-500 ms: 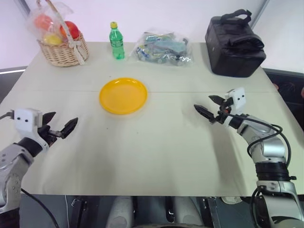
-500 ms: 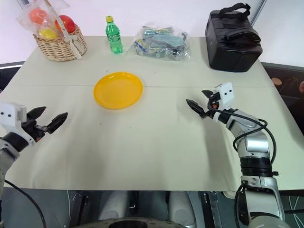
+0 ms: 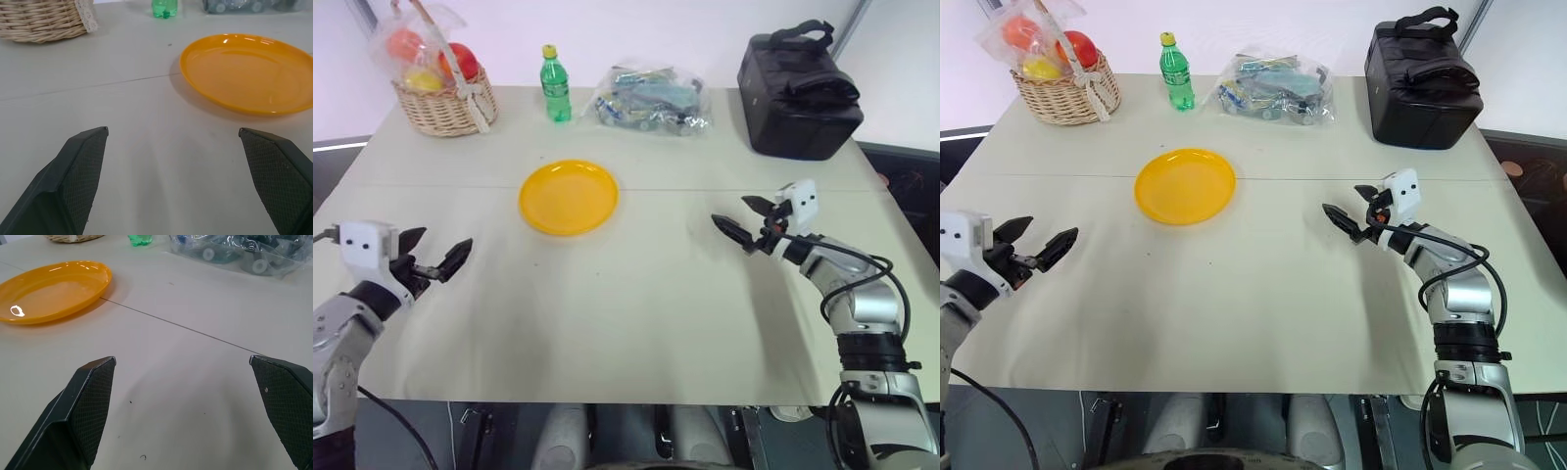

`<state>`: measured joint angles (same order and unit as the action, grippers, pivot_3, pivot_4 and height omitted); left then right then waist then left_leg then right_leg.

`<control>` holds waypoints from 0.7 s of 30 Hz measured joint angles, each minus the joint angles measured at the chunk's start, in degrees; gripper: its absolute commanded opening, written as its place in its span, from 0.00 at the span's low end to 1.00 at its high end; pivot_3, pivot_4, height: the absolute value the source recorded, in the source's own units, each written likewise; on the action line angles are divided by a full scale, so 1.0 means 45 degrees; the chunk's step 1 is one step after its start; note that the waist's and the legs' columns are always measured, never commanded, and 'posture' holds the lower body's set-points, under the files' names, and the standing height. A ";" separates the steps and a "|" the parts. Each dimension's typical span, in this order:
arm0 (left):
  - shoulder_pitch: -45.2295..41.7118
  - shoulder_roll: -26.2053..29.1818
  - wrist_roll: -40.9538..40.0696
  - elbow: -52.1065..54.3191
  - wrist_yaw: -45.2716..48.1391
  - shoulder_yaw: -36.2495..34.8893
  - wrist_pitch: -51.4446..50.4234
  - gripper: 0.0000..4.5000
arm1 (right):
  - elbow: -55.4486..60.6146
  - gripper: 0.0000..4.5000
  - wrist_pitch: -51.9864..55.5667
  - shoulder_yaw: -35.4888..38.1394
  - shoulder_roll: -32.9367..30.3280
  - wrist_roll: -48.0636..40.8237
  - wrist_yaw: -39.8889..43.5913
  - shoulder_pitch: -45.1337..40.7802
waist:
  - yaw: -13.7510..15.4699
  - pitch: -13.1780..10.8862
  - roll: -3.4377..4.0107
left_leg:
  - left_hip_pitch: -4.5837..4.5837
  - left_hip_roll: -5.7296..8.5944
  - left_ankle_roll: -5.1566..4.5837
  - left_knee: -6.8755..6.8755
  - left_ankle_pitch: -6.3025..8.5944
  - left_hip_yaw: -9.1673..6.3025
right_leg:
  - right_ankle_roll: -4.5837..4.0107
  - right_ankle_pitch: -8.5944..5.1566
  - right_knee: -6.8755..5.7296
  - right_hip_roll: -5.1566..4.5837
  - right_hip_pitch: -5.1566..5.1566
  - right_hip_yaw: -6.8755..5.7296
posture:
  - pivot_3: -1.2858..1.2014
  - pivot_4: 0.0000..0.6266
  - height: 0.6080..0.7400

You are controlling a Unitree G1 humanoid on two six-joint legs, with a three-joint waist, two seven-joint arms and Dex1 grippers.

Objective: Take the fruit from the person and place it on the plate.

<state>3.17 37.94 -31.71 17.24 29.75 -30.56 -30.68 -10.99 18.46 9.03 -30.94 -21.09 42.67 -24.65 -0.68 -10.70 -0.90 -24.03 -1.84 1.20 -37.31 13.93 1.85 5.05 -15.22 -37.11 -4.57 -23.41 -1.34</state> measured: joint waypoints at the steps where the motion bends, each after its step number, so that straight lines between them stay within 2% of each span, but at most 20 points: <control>1: -0.0022 0.0000 0.0000 -0.0006 0.0000 0.0007 0.0000 1.00 | 0.0000 0.99 0.0000 0.0005 -0.0002 0.0004 0.0000 0.0000 | 0.0000 0.0000 0.0000 | 0.0000 0.0000 0.0000 0.0000 0.0000 0.0000 | 0.0000 0.0000 0.0000 0.0000 0.0000 0.0000 | 0.52 0.24 1.00; 21: -0.0298 0.0004 0.0023 -0.0166 0.0016 0.0068 0.0002 1.00 | 0.0007 0.99 0.0003 0.0010 0.0017 0.0010 -0.0143 0.0135 | 0.0001 0.0000 0.0000 | 0.0000 0.0000 0.0000 0.0000 0.0000 0.0000 | 0.0000 0.0000 0.0000 0.0000 0.0000 0.0000 | 0.52 0.24 1.00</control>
<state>1.83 37.96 -31.61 16.50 29.82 -30.25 -30.67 -10.96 18.47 9.08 -30.86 -21.04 42.03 -24.04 -0.68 -10.70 -0.90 -24.03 -1.84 1.20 -37.31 13.93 1.85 5.05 -15.22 -37.11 -4.57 -23.41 -1.34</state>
